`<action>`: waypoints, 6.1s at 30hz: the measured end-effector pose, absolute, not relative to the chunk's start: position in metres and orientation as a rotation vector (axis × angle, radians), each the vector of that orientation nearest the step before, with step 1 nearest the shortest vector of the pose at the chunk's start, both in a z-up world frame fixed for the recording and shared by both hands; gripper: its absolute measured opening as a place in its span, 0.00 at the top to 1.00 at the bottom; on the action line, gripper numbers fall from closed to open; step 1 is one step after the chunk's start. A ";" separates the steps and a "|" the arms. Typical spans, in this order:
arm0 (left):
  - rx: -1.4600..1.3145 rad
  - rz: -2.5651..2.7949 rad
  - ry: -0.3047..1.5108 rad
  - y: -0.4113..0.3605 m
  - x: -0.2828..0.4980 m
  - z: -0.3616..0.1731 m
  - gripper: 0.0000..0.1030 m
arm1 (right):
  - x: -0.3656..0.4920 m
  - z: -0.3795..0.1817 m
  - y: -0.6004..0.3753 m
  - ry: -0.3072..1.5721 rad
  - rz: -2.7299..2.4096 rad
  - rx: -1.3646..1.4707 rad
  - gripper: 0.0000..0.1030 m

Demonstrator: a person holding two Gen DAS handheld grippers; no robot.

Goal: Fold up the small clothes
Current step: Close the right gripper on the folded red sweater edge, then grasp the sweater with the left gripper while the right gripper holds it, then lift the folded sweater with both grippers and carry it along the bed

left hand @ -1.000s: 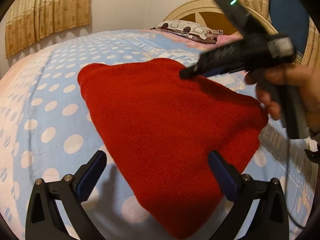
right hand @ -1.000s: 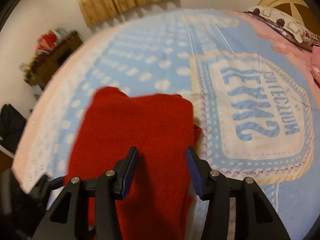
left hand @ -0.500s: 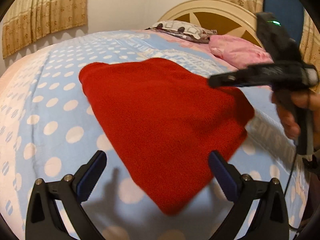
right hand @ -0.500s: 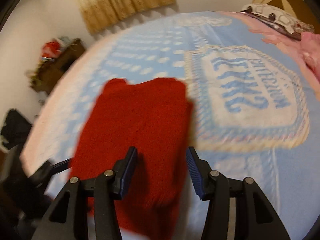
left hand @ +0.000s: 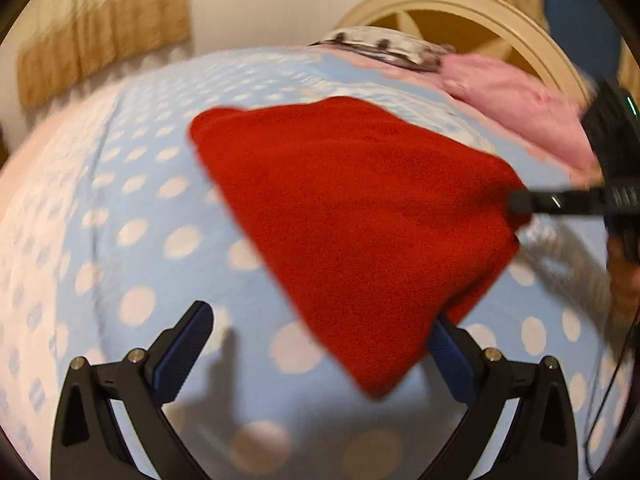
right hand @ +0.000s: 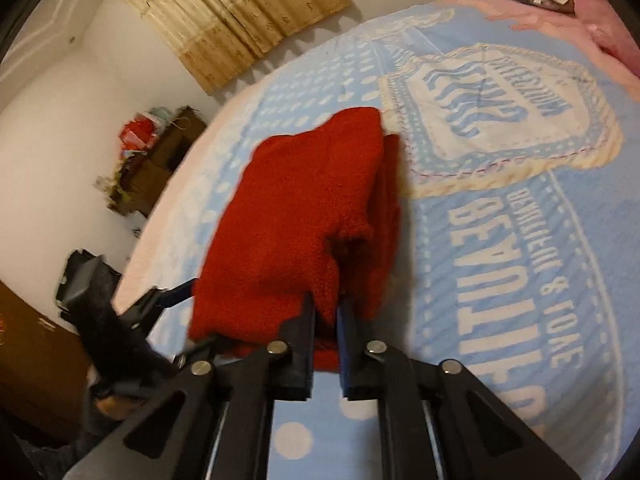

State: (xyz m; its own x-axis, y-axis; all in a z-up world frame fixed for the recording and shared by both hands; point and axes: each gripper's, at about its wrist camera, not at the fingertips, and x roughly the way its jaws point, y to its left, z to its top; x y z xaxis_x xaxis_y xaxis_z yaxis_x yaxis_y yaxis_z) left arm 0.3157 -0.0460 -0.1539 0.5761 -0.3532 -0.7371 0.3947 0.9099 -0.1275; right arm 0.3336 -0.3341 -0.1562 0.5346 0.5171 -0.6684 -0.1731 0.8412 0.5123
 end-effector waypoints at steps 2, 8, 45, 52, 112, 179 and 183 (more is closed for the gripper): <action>-0.041 -0.433 0.888 -0.025 0.319 -0.159 0.00 | 0.326 -0.155 -0.328 0.947 0.450 0.420 0.95; -0.026 -0.488 0.885 -0.028 0.301 -0.156 0.00 | 0.324 -0.172 -0.333 0.983 0.380 0.351 0.95; 0.026 -0.443 0.861 -0.060 0.328 -0.158 0.00 | 0.453 -0.153 -0.342 0.956 0.408 0.341 0.34; -0.053 -0.484 0.904 -0.058 0.337 -0.165 0.00 | 0.489 -0.188 -0.349 0.975 0.414 0.465 0.34; -0.059 -0.503 0.793 -0.022 0.277 -0.111 0.54 | 0.468 -0.157 -0.266 0.837 0.741 0.480 0.70; -0.271 0.013 0.673 0.149 0.075 -0.110 0.54 | 0.330 -0.146 0.090 0.973 1.276 0.330 0.70; -0.276 0.021 0.676 0.156 0.072 -0.121 0.54 | 0.333 -0.154 0.098 0.993 1.268 0.319 0.70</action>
